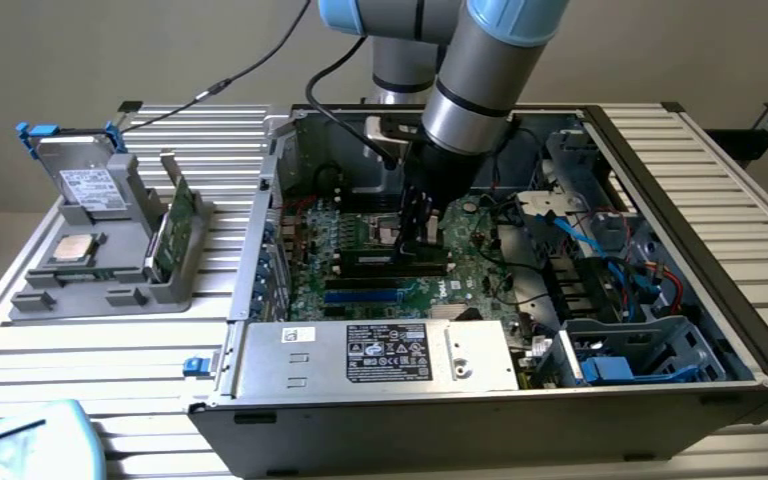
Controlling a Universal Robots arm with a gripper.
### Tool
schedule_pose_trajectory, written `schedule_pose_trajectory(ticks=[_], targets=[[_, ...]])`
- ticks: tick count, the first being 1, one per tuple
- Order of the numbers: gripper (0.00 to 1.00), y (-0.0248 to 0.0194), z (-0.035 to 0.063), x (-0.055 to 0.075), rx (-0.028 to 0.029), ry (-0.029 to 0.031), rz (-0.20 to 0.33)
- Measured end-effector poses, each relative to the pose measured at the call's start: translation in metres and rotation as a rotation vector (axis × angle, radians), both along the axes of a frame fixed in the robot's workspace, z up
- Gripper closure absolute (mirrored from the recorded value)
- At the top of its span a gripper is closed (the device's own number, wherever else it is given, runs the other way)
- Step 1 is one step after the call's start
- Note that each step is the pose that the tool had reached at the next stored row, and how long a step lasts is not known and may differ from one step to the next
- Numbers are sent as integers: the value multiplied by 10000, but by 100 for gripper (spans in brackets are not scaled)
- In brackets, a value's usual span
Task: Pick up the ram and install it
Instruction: 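Insert the ram into the slot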
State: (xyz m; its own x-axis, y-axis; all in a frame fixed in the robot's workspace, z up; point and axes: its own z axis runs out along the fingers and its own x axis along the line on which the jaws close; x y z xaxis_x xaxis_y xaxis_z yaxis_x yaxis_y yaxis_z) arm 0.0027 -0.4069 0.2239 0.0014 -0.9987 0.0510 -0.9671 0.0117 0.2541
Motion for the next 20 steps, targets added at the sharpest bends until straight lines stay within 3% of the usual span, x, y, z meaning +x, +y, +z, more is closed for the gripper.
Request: schedule_pose_trajectory(ticks=[20], targets=[[85,18,-48,-11,-8,-4,19]])
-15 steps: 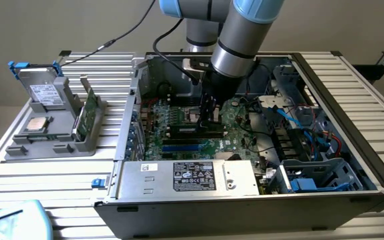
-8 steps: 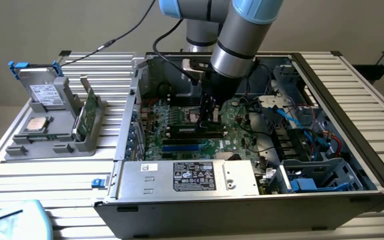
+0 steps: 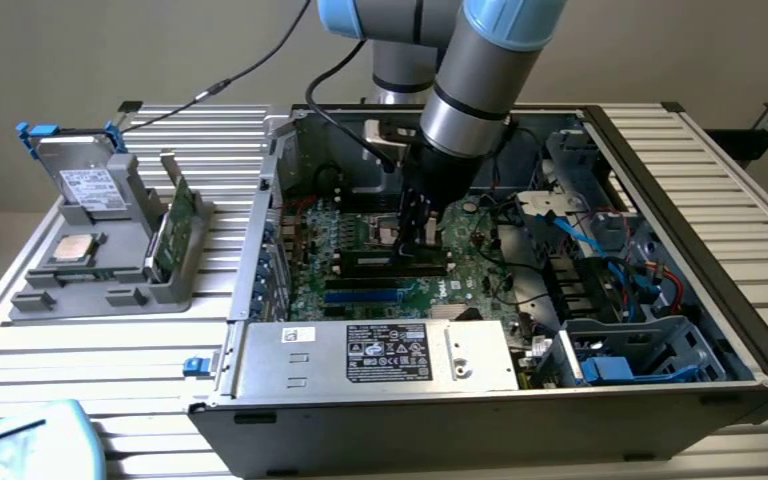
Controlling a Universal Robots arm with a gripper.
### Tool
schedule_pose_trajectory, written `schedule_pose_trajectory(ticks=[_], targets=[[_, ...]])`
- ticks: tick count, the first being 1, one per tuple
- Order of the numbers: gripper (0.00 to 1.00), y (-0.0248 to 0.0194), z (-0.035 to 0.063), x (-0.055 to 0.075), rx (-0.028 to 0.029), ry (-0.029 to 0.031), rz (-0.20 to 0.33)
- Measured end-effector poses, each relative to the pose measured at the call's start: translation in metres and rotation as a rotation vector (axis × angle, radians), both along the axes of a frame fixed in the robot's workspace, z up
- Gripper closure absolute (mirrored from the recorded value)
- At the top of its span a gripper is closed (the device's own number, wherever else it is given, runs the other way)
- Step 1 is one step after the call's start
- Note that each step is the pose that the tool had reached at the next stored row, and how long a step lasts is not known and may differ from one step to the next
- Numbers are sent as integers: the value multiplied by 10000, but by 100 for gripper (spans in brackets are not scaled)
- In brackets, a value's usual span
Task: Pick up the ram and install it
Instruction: 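Insert the ram into the slot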
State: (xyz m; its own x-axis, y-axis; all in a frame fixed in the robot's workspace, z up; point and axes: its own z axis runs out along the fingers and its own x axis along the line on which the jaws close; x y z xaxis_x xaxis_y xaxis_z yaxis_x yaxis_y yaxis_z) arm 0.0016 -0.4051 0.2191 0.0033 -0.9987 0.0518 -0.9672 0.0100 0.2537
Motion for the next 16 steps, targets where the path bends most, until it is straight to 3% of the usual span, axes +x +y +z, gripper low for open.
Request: schedule_pose_trajectory(ticks=[16], targets=[[85,10,-40,0,-12,0,1]])
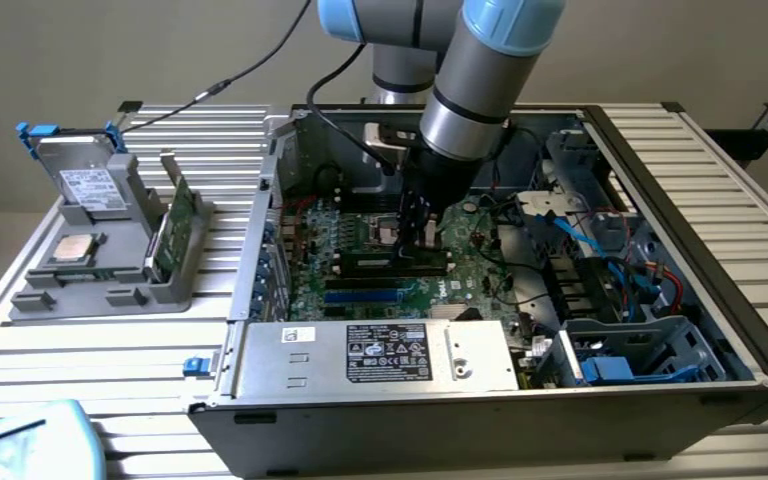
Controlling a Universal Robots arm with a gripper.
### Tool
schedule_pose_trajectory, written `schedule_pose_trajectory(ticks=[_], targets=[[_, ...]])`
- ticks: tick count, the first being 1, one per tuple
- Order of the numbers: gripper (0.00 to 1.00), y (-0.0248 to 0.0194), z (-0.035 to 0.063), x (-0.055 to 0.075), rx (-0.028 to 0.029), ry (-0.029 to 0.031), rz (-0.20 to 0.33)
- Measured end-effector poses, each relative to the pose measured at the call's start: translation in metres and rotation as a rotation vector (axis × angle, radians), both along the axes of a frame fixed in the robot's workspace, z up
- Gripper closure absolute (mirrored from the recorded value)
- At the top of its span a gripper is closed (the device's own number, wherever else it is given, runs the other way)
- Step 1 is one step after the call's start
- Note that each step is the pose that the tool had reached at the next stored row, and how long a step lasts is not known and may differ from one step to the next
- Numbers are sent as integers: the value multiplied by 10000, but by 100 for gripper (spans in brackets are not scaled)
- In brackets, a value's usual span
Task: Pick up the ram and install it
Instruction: 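Insert the ram into the slot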
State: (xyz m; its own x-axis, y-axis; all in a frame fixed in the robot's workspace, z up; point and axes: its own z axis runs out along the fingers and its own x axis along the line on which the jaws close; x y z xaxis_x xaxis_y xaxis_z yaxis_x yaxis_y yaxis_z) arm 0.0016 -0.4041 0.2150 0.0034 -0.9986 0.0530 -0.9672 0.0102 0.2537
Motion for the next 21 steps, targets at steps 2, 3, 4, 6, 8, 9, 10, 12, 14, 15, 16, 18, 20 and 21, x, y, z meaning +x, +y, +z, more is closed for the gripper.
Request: schedule_pose_trajectory(ticks=[2,3,4,6,8,9,10,12,14,15,16,18,20,21], targets=[[85,2,-5,0,0,0,0],[85,3,-8,0,0,0,1],[85,4,-10,0,-1,0,0],[85,4,-11,0,-3,1,0],[85,6,-12,0,-1,1,0],[85,6,-12,0,-1,0,0],[85,6,-13,0,1,0,0],[77,6,-13,0,0,0,0],[71,6,-13,0,0,0,0],[65,6,-13,0,-1,0,0],[65,8,-14,0,2,-1,0],[53,9,-11,-3,0,-1,-1],[47,10,14,-11,1,-34,-1],[47,11,32,-19,-1,-74,0]])
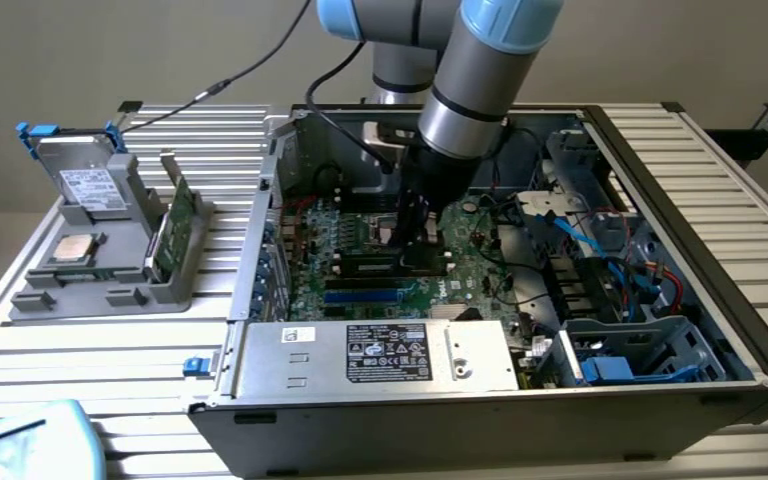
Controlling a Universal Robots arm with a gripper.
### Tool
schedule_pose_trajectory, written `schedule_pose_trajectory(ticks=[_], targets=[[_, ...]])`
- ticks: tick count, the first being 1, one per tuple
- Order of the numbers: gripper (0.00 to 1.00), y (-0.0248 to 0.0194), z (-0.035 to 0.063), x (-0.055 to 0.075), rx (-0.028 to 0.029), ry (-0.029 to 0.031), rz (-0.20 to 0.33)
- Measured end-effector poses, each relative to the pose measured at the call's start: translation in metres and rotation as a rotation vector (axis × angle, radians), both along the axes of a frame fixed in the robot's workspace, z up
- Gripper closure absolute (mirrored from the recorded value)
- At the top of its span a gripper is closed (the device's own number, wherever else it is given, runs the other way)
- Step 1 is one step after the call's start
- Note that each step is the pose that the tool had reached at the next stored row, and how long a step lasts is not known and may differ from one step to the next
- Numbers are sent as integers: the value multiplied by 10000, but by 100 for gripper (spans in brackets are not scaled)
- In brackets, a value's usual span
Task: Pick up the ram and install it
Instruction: 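Insert the ram into the slot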
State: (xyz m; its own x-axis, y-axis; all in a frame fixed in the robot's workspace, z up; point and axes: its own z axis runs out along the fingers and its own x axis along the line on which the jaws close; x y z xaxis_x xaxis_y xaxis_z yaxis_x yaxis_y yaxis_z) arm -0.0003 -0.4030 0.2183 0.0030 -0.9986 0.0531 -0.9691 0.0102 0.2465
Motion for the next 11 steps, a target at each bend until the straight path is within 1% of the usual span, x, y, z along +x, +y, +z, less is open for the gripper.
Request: schedule_pose_trajectory(ticks=[1,2,3,6,7,8,9,11], targets=[[47,0,13,-8,0,-60,0],[47,2,22,-16,1,-146,-1],[47,4,29,-21,1,-250,0],[47,19,39,-25,0,-666,-10],[47,26,43,-26,1,-789,-17],[47,30,52,-29,-1,-880,-21],[47,33,67,-37,-1,-937,-23],[47,36,110,-66,-1,-995,-24]])
